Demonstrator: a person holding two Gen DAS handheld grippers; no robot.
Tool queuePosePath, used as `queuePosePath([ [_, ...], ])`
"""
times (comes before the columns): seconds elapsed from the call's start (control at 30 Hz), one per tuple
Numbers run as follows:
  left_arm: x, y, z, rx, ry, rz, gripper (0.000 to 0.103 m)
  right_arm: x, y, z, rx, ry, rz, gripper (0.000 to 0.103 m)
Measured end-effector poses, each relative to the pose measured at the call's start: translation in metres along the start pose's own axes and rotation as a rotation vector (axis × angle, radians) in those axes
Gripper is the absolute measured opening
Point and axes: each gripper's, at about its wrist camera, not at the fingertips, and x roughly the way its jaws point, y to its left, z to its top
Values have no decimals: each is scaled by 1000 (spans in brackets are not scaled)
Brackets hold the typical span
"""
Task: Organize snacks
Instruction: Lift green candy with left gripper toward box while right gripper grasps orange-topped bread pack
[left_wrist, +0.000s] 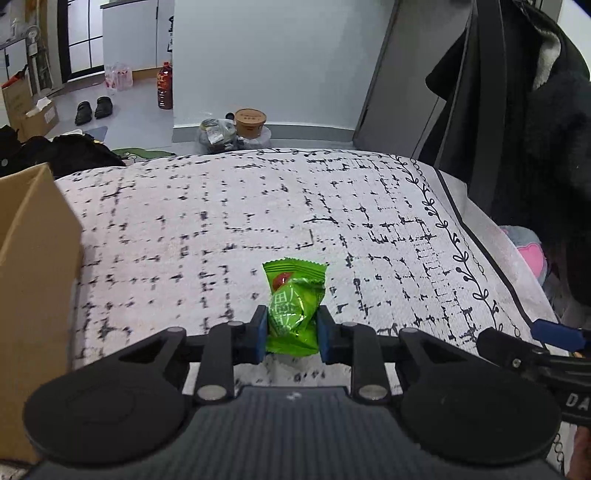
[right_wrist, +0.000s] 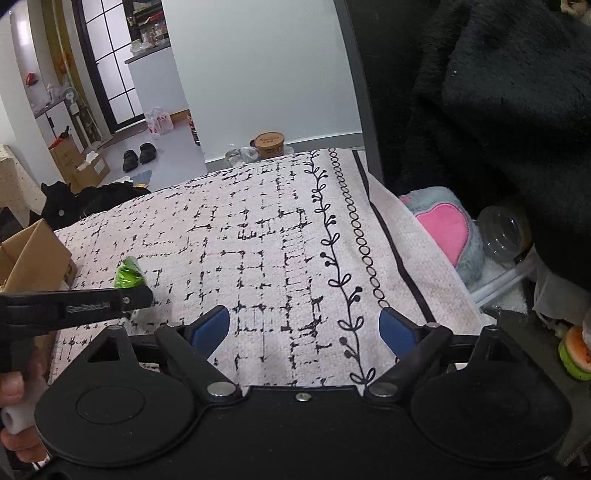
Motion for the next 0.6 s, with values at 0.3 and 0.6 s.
queuePosePath([
  [0.3,-40,13,-14,-39,-13,5,26,-12,8,-12,-29,29,72,88],
  [0.6,-62,24,-34,-63,1,18,26,-22,28,-31,-114,67,136,88],
])
